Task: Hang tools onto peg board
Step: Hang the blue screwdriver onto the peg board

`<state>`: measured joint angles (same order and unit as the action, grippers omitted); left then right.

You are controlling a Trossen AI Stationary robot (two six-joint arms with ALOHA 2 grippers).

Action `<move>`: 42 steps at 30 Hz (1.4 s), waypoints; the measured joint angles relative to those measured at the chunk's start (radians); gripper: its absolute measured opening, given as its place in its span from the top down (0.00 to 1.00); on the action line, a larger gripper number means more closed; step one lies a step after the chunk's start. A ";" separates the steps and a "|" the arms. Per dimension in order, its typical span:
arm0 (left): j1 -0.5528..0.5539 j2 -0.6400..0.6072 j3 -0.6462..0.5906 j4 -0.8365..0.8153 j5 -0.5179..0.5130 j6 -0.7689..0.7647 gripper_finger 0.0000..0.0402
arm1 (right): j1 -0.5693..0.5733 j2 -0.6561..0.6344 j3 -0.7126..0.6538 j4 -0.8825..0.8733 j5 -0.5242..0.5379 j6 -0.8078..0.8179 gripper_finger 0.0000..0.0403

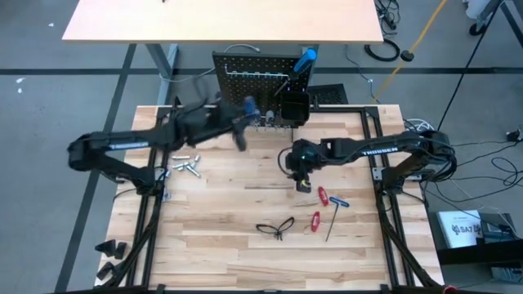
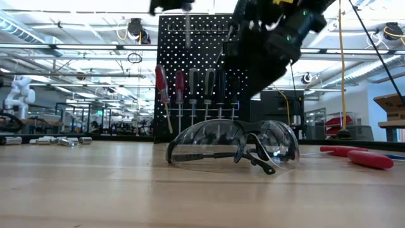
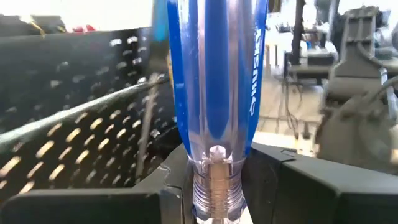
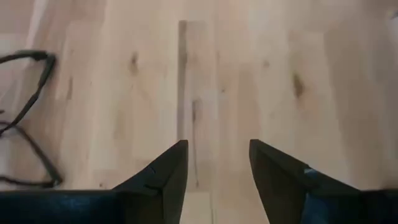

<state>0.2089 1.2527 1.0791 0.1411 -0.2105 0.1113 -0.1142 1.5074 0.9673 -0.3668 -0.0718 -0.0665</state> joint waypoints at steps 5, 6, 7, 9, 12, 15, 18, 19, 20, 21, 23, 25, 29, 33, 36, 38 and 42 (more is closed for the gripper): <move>0.038 0.179 0.288 -0.148 0.032 0.007 0.77 | -0.052 0.000 -0.008 -0.003 -0.059 -0.002 0.60; 0.046 0.206 0.329 -0.173 0.037 0.007 0.77 | -0.058 0.000 -0.005 -0.005 -0.059 -0.002 0.60; 0.056 0.231 0.368 -0.187 0.047 0.007 0.77 | -0.064 0.000 -0.002 -0.005 -0.060 -0.001 0.60; 0.073 0.279 0.445 -0.217 0.061 0.007 0.77 | -0.070 0.000 0.005 0.000 -0.060 0.003 0.60; 0.098 0.339 0.568 -0.290 0.066 0.002 0.77 | -0.070 0.000 0.013 -0.007 -0.061 0.017 0.60; 0.116 0.388 0.669 -0.370 0.070 -0.001 0.77 | -0.069 0.000 0.020 -0.011 -0.062 0.028 0.60; 0.122 0.429 0.728 -0.399 0.073 -0.001 0.77 | -0.067 0.000 0.020 -0.018 -0.062 0.029 0.60; 0.125 0.441 0.739 -0.401 0.075 -0.001 0.77 | -0.067 0.000 0.020 -0.018 -0.062 0.028 0.60; 0.129 0.451 0.750 -0.403 0.078 -0.001 0.77 | -0.067 0.000 0.020 -0.022 -0.062 0.029 0.60; 0.134 0.461 0.762 -0.414 0.080 -0.001 0.77 | -0.067 0.000 0.020 -0.030 -0.062 0.029 0.60; 0.146 0.477 0.776 -0.432 0.077 -0.001 0.77 | -0.067 0.000 0.020 -0.035 -0.062 0.029 0.60; 0.155 0.486 0.776 -0.438 0.071 0.000 0.77 | -0.067 0.000 0.020 -0.035 -0.062 0.028 0.60; 0.169 0.491 0.776 -0.438 0.076 0.000 0.77 | -0.068 0.000 0.020 -0.033 -0.061 0.011 0.60; 0.188 0.489 0.776 -0.435 0.070 0.000 0.77 | -0.070 0.000 0.020 -0.008 -0.061 -0.019 0.60; 0.196 0.489 0.776 -0.436 0.071 0.000 0.77 | -0.070 0.000 0.020 0.010 -0.061 -0.033 0.60; 0.200 0.493 0.776 -0.432 0.073 0.000 0.77 | -0.070 0.000 0.020 0.022 -0.061 -0.048 0.60; 0.205 0.503 0.776 -0.428 0.083 -0.001 0.77 | -0.071 0.000 0.020 0.031 -0.061 -0.055 0.60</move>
<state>0.4141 1.7558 1.8553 -0.2870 -0.1277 0.1107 -0.1847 1.5070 0.9874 -0.3354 -0.1329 -0.1211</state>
